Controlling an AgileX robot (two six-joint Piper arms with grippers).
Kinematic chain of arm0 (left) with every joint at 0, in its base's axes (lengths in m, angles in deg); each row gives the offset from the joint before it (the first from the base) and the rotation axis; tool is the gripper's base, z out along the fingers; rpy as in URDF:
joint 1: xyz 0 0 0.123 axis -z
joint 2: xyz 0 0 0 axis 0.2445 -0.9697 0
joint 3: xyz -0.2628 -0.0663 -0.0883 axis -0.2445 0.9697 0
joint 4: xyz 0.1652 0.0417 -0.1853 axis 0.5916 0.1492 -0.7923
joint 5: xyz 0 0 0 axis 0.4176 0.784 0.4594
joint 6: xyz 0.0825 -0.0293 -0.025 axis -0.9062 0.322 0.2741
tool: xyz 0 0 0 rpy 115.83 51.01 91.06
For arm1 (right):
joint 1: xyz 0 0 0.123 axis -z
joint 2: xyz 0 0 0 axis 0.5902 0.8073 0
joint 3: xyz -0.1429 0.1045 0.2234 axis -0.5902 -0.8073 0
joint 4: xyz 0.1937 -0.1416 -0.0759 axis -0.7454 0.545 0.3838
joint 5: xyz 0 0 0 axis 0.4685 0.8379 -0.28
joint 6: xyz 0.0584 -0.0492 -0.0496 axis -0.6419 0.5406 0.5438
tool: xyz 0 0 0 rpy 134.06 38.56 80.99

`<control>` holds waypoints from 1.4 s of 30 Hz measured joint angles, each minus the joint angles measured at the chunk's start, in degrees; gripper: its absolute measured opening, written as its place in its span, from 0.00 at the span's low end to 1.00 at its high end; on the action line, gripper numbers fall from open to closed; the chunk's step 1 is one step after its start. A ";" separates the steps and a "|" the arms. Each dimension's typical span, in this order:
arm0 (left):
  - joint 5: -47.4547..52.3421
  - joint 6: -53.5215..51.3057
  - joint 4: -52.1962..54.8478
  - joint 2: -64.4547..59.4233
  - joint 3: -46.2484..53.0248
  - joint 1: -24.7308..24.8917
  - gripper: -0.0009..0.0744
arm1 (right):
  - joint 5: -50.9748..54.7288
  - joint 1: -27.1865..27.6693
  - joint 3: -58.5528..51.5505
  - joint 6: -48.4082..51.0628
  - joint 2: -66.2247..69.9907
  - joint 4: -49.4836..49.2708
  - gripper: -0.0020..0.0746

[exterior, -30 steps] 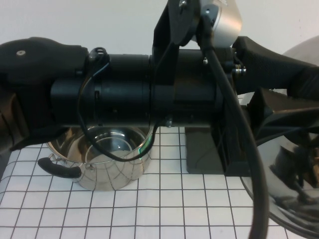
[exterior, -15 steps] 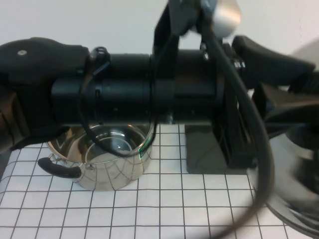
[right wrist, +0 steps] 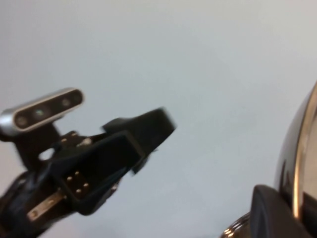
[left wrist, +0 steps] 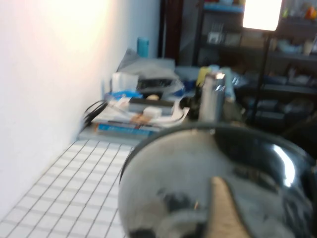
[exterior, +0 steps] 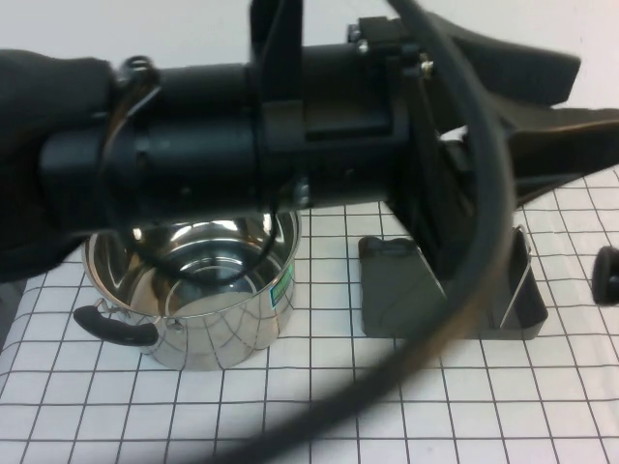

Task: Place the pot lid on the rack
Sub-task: Hand over the pot lid

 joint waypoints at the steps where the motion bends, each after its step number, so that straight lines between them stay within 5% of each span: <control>1: -0.22 0.80 2.80 0.76 0.00 0.00 0.45 | -0.53 0.00 0.00 1.31 0.00 0.00 0.05; 4: -0.37 5.21 12.68 3.00 0.00 0.00 0.18 | -1.82 0.00 0.00 5.52 0.13 0.00 0.05; 6: 0.19 9.60 20.95 4.69 0.00 0.00 0.08 | -2.55 0.00 0.00 7.55 0.68 0.00 0.05; 18: 22.33 53.09 71.15 16.71 2.73 0.00 0.01 | 2.96 0.00 1.63 13.25 16.62 0.00 0.05; 26: 15.36 63.86 78.11 32.23 18.69 0.00 0.01 | 11.64 0.00 13.22 18.10 32.90 0.08 0.05; 42: -1.97 67.22 79.13 54.81 45.49 0.00 0.01 | 20.92 0.00 32.02 16.25 58.46 0.63 0.05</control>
